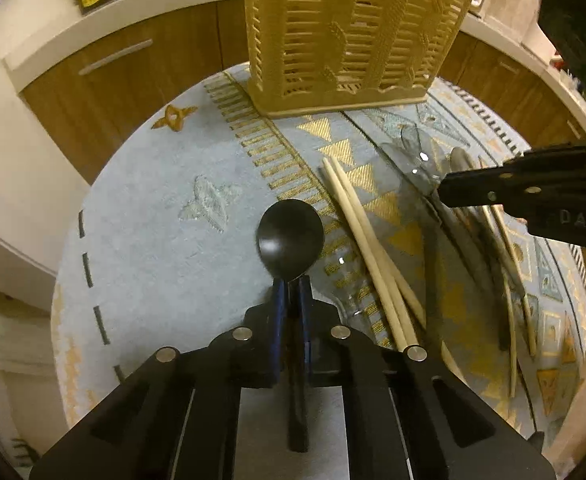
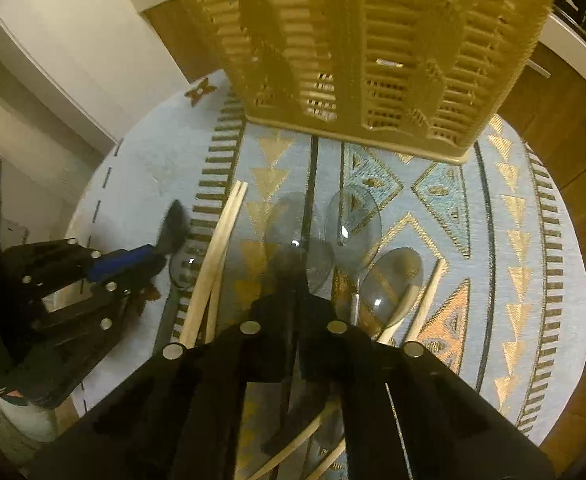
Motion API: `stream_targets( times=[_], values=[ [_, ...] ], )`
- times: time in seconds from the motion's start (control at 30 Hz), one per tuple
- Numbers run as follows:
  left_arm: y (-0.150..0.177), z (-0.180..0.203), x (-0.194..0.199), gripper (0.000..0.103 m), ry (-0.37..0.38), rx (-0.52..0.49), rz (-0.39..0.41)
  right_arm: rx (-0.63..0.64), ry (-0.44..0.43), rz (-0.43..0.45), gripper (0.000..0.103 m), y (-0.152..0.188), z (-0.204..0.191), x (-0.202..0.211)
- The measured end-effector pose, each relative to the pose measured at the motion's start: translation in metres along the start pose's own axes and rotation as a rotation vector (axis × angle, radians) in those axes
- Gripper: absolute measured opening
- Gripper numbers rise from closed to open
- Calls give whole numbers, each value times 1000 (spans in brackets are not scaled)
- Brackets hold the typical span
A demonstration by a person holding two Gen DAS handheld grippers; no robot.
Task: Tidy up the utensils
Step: 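Grasp the black spoon with the left tool while the right tool grasps a clear spoon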
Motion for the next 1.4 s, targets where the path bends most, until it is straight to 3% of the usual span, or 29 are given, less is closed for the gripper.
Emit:
stream_targets(
  times=[0.13, 0.27, 0.33, 0.47, 0.53, 0.6, 0.73, 0.8, 0.97, 1.3, 1.4],
  values=[
    [2, -6, 3, 5, 70, 52, 46, -19, -29, 8, 2, 6, 9, -1],
    [2, -9, 7, 5, 78, 70, 67, -118, -143, 6, 3, 13, 22, 2],
    [2, -10, 11, 5, 80, 70, 76, -133, -157, 7, 5, 16, 24, 8],
    [0, -10, 14, 5, 93, 68, 84, -108, -114, -3, 19, 20, 17, 13],
    [0, -10, 14, 5, 104, 62, 83, -100, -105, -4, 30, 20, 11, 12],
    [1, -9, 13, 5, 106, 55, 83, -99, -92, 5, 48, 21, 10, 11],
    [2, -9, 12, 5, 99, 51, 82, -99, -60, -34, 45, 21, 8, 2],
    [3, -10, 12, 5, 94, 54, 82, -95, -65, -49, 31, 22, 6, -2],
    [3, -10, 10, 5, 86, 60, 77, -76, -29, -85, 16, 21, 4, -12],
    [7, -4, 7, 6, 56, 31, 49, -64, -12, -136, 15, 30, 8, -9],
    [4, -5, 7, 16, 93, 17, 14, -74, 0, -140, 15, 24, 11, -10]
  ],
)
Point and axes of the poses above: each gripper's, at about its wrist camera, not at the fingertips, and x roughly against the way its jaws point, z to its right, y to its underside, the point moved 3 cm from there along -x, roughly the way its jaws point, and after that the axes turned 5 degrees about x, right-handed, at the moved point
